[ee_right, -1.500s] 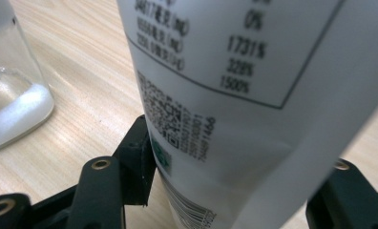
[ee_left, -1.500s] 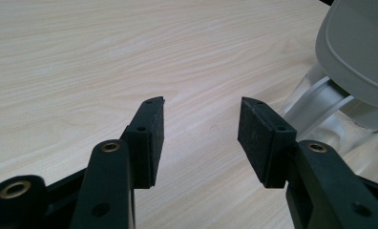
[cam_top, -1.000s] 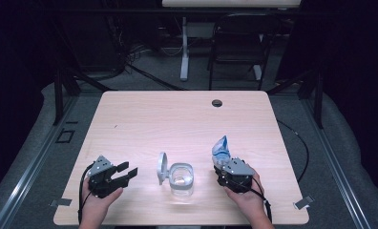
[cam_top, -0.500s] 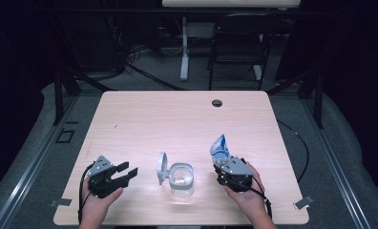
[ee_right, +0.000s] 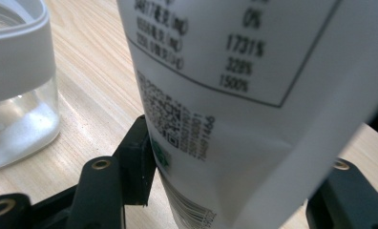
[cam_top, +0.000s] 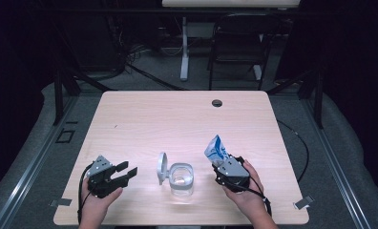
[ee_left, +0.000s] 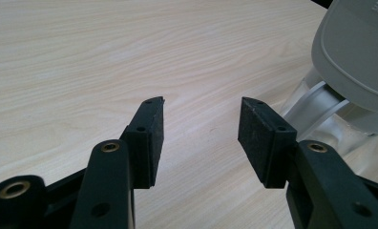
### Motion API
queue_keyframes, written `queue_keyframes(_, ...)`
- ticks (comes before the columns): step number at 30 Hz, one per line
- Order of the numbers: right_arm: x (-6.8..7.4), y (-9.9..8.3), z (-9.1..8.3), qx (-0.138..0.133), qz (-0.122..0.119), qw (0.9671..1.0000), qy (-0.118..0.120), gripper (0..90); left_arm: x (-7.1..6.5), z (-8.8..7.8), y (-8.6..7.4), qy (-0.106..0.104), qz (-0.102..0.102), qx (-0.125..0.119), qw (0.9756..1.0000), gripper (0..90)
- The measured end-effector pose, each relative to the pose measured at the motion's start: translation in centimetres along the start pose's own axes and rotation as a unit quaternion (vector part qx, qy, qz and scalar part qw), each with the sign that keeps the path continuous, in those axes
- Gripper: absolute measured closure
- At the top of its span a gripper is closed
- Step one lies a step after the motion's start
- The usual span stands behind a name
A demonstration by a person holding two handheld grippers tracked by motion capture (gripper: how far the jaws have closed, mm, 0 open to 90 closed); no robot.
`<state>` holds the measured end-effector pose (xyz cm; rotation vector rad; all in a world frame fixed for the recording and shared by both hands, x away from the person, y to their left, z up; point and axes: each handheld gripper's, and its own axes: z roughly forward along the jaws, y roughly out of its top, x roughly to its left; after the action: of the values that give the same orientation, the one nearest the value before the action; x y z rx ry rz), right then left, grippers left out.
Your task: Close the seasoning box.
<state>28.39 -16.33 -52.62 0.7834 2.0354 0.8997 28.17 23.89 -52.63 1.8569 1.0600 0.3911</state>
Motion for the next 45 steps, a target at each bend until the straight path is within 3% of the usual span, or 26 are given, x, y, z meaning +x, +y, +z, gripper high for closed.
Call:
queue_keyframes(13,0.4,0.7,-0.3,0.004,-0.038,0.9992,-0.009,42.8,0.0,-0.1,0.1,-0.001,0.003,-0.001,1.0,51.9)
queue_keyframes(45,1.0,1.8,-0.7,0.006,-0.094,0.9952,-0.027,42.9,-0.1,-0.2,0.1,0.005,0.003,-0.002,1.0,49.9)
